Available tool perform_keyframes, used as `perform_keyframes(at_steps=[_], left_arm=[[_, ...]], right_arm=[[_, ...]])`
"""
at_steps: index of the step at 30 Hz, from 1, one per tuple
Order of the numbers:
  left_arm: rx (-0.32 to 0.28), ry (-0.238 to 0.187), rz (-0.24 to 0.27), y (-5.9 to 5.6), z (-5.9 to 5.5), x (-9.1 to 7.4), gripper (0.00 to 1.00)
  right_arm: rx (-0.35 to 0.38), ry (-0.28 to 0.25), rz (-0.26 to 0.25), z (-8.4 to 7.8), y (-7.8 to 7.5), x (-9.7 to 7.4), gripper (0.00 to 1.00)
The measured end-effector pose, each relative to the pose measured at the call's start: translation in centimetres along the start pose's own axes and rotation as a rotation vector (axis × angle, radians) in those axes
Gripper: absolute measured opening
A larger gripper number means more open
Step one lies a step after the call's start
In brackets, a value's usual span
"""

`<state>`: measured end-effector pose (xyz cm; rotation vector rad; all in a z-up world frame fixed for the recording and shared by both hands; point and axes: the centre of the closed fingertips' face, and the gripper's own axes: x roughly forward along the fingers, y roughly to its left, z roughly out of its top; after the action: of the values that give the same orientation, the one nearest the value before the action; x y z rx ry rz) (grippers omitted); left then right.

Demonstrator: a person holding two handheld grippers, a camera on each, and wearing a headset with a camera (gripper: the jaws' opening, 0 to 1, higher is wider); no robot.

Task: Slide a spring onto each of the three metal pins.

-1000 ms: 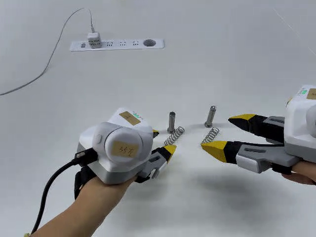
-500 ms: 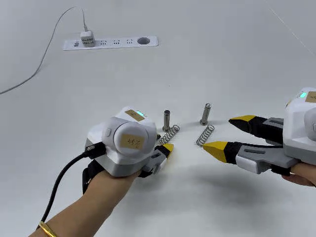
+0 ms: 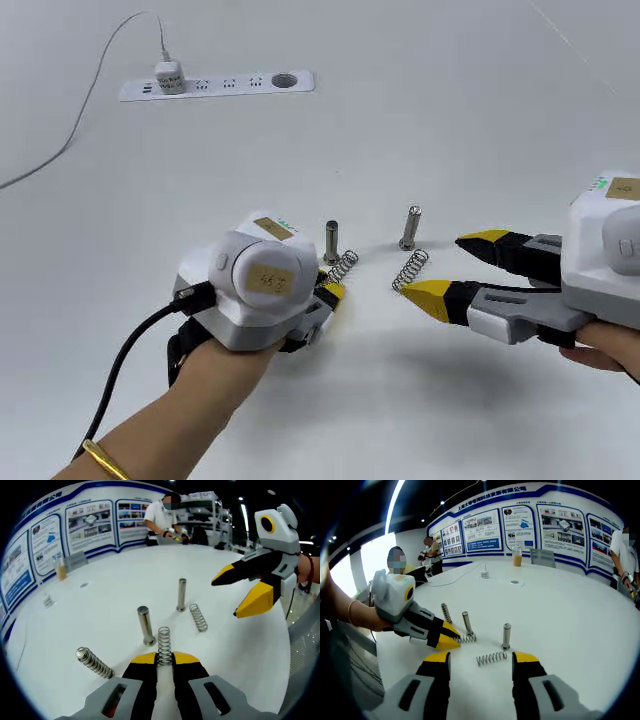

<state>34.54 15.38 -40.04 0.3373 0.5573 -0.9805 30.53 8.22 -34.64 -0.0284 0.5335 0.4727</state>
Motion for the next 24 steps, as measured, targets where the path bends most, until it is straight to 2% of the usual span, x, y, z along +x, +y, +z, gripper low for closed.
perform_keyframes(at_steps=[8, 12, 20, 24], left_arm=[[0.026, -0.001, -0.009, -0.2, -0.2, -0.3, 0.1], [0.037, -0.019, -0.014, -0.4, -0.1, -0.8, 0.1], [0.039, -0.083, -0.02, -0.6, 0.8, -2.2, 0.1], [0.026, -0.141, -0.037, -0.9, 1.8, -3.1, 0.1]], right_arm=[[0.016, -0.004, 0.018, 0.2, 0.4, 0.1, 0.5], [0.025, -0.011, 0.027, 0.5, 0.5, 0.0, 0.5], [0.035, -0.036, 0.047, 1.6, 0.9, -0.2, 0.48], [0.06, -0.057, 0.066, 2.4, 1.2, -0.3, 0.46]])
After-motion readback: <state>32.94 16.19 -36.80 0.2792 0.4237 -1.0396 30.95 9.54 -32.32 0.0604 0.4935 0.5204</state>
